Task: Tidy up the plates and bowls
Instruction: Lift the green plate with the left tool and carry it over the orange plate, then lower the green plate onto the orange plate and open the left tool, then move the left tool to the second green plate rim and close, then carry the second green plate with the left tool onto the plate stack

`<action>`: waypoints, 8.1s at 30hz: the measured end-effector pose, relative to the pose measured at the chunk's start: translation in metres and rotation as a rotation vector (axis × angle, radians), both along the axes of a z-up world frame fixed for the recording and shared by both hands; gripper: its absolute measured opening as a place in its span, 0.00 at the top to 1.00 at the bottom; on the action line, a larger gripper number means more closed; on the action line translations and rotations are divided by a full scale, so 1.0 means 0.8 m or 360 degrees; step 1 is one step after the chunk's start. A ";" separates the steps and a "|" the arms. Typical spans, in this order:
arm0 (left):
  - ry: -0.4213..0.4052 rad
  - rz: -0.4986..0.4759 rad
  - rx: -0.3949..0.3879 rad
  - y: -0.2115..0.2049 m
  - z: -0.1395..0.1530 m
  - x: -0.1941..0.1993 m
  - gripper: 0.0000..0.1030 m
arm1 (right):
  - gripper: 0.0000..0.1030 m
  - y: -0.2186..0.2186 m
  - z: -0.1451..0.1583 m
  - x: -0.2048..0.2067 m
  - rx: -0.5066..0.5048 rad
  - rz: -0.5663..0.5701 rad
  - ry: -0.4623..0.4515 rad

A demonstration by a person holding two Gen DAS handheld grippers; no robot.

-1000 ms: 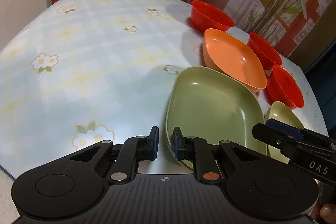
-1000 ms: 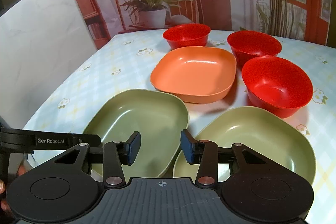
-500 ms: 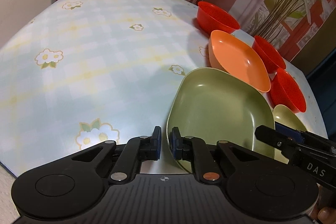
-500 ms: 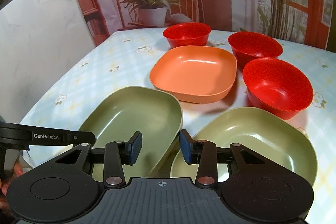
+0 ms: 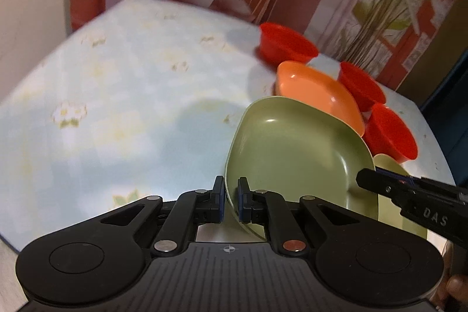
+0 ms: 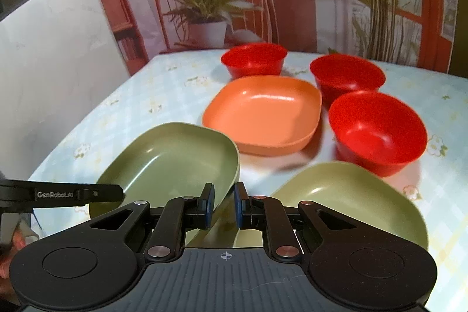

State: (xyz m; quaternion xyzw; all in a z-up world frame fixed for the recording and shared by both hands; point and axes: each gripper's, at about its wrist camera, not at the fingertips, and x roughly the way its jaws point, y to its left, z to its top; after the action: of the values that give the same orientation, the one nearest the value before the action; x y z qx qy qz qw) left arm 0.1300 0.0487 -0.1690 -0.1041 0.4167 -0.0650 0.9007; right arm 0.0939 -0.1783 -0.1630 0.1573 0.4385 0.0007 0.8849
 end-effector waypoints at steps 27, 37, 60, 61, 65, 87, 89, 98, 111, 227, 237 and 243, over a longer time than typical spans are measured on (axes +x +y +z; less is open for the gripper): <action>-0.0094 -0.0279 0.0048 -0.069 0.045 0.110 0.86 | 0.86 -0.102 0.024 0.089 -0.0054 -0.0073 -0.0096; -0.0053 -0.0324 0.0066 -0.078 0.037 0.127 0.84 | 0.86 -0.121 0.013 0.107 -0.0065 -0.0079 -0.0053; 0.0014 -0.0356 0.0112 -0.089 0.014 0.164 0.83 | 0.86 -0.132 -0.012 0.148 -0.0091 -0.0050 0.0034; 0.0015 -0.0360 0.0118 -0.089 0.013 0.163 0.83 | 0.86 -0.132 -0.016 0.148 -0.0090 -0.0046 0.0048; 0.0030 -0.0359 0.0107 -0.086 0.008 0.165 0.83 | 0.86 -0.130 -0.028 0.149 -0.0098 -0.0035 0.0098; -0.0018 -0.0312 0.0087 -0.071 0.015 0.164 0.78 | 0.81 -0.123 -0.044 0.160 -0.0179 0.0013 0.0191; -0.0025 -0.0286 0.0064 -0.066 0.015 0.168 0.77 | 0.80 -0.121 -0.045 0.161 -0.0189 0.0011 0.0194; -0.0009 -0.0239 0.0041 -0.061 0.003 0.178 0.71 | 0.80 -0.120 -0.047 0.161 -0.0222 0.0019 0.0208; 0.0025 -0.0223 0.0009 -0.051 -0.011 0.182 0.62 | 0.81 -0.122 -0.047 0.160 -0.0279 0.0016 0.0213; -0.0054 -0.0531 -0.0123 -0.138 0.000 0.005 0.79 | 0.79 -0.113 0.019 -0.074 -0.0244 -0.0229 0.0049; -0.0088 -0.0487 -0.0114 -0.132 0.003 0.006 0.79 | 0.79 -0.112 0.019 -0.057 -0.0233 -0.0195 0.0039; -0.0117 -0.0431 -0.0131 -0.119 0.013 0.015 0.79 | 0.79 -0.110 0.028 -0.026 -0.0252 -0.0135 -0.0002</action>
State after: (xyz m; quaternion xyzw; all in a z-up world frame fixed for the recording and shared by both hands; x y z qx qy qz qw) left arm 0.1417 -0.0467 -0.1584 -0.0815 0.3907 -0.2067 0.8933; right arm 0.0732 -0.2662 -0.1409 0.1052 0.4294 -0.0715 0.8941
